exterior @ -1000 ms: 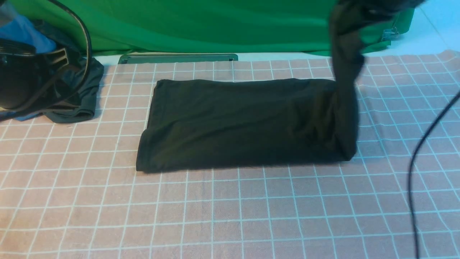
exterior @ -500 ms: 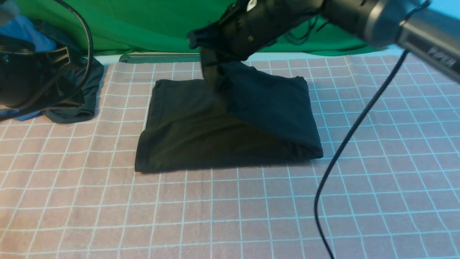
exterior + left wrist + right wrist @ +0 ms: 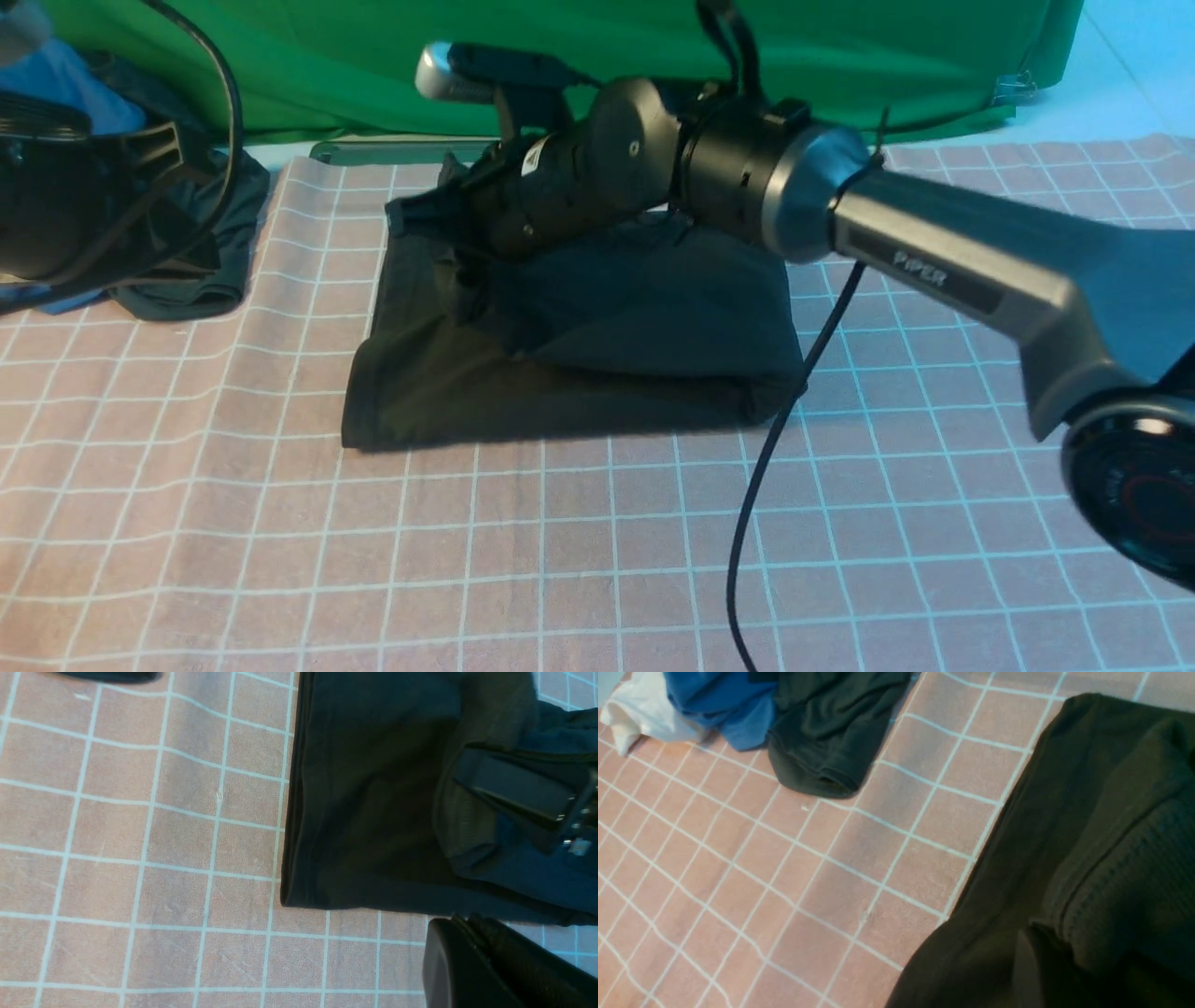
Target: Fold a long-sleeved shirt over a pink coffee tablecloth.
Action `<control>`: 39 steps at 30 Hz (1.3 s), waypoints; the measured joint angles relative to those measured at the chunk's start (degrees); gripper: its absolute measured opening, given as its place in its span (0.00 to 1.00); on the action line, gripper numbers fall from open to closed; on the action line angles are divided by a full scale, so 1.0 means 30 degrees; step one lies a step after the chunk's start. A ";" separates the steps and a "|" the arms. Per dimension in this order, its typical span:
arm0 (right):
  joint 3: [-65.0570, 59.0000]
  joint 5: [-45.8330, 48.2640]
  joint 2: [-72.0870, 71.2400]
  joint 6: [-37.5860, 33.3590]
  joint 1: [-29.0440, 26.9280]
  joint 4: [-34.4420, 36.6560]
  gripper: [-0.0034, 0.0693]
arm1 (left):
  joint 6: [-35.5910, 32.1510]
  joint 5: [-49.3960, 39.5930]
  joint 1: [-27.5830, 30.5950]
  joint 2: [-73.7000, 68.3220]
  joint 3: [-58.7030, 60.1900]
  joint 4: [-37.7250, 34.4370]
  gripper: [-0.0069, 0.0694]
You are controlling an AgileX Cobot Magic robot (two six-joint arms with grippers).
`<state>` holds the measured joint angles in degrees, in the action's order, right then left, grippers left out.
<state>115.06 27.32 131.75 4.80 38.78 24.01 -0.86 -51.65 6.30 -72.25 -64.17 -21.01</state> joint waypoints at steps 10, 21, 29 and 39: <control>0.0797 0.1266 0.0643 -0.1445 -0.0039 0.0955 0.63 | 0.0000 -0.0125 0.0000 0.0000 0.0000 -0.0019 0.11; 0.3842 1.2237 -0.2028 -0.5222 -0.4341 -0.1622 0.13 | -0.0367 -0.0231 -0.0202 -0.1299 0.0000 -0.2849 0.11; 0.1034 1.3969 -0.2889 -0.5732 -0.6325 -0.2358 0.10 | -0.0118 0.2659 -0.3843 -0.5210 -0.0525 -0.2909 0.11; -0.1727 1.1702 -0.2901 -0.5928 -0.6101 -0.2411 0.10 | 0.0709 0.3796 -0.3977 -1.1548 -0.4314 -0.1577 0.11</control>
<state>109.88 62.42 123.05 -12.99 20.48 16.77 1.27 -40.26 -5.63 -106.89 -77.11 -25.74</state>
